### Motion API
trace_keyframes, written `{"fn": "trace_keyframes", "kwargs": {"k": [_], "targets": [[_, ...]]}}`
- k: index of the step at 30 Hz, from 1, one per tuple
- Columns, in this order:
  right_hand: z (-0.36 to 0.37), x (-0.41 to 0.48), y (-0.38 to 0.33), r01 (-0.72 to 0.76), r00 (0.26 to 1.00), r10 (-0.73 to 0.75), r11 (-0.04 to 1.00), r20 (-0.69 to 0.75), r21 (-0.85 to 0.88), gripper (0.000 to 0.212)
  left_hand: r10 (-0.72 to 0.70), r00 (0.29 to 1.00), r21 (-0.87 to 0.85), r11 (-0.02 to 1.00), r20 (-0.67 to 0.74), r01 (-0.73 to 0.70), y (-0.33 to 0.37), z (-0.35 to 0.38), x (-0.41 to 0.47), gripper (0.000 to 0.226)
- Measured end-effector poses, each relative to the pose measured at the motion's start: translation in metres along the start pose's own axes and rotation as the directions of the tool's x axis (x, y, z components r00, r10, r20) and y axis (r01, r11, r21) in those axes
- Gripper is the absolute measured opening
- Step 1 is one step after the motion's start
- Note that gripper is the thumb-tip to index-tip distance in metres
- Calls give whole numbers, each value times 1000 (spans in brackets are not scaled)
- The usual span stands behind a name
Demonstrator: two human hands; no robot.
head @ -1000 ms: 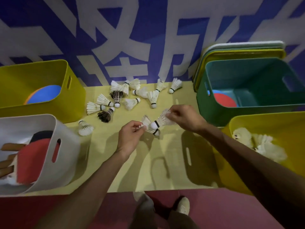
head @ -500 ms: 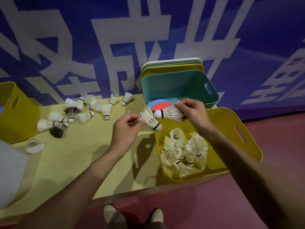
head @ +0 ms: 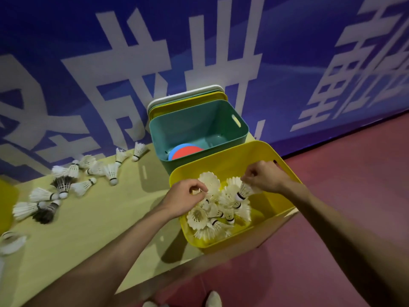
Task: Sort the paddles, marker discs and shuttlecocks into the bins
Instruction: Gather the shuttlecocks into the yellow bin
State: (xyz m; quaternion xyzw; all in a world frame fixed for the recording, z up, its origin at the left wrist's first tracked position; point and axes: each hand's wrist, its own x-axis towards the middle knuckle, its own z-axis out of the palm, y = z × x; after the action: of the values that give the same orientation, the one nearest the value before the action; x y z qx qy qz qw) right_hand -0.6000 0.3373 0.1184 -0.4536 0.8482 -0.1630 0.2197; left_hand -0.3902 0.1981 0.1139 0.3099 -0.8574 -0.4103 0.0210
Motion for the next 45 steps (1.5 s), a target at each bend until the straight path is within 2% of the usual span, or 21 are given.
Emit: {"fn": "trace_keyframes", "kwargs": {"k": [2, 5, 12, 20, 24, 28, 36, 45], "targets": [[3, 2, 5, -7, 999, 11, 996, 46, -91, 22, -8, 998, 32, 999, 69, 6, 3, 3, 1, 18], [4, 4, 5, -14, 998, 22, 989, 55, -144, 21, -26, 998, 29, 999, 62, 24, 6, 2, 2, 18], [4, 16, -32, 86, 996, -82, 991, 48, -102, 17, 0, 996, -108, 994, -90, -10, 1, -22, -3, 19], [19, 36, -108, 227, 972, -228, 973, 58, 25, 15, -78, 962, -258, 966, -261, 8, -36, -70, -20, 21], [36, 51, -155, 286, 956, -290, 956, 53, 73, 12, -130, 936, -351, 937, -326, 8, -69, -103, -34, 18], [61, 70, -208, 326, 942, -330, 943, 65, 64, 10, -207, 922, -447, 894, -326, 43, -113, -140, -51, 16], [128, 104, -308, 328, 912, -343, 939, 227, 102, 15, -389, 862, -538, 826, -326, 169, -214, -204, -88, 16], [214, 134, -397, 322, 871, -337, 941, 358, 104, 19, -562, 779, -647, 709, -278, 281, -310, -231, -125, 21]]}}
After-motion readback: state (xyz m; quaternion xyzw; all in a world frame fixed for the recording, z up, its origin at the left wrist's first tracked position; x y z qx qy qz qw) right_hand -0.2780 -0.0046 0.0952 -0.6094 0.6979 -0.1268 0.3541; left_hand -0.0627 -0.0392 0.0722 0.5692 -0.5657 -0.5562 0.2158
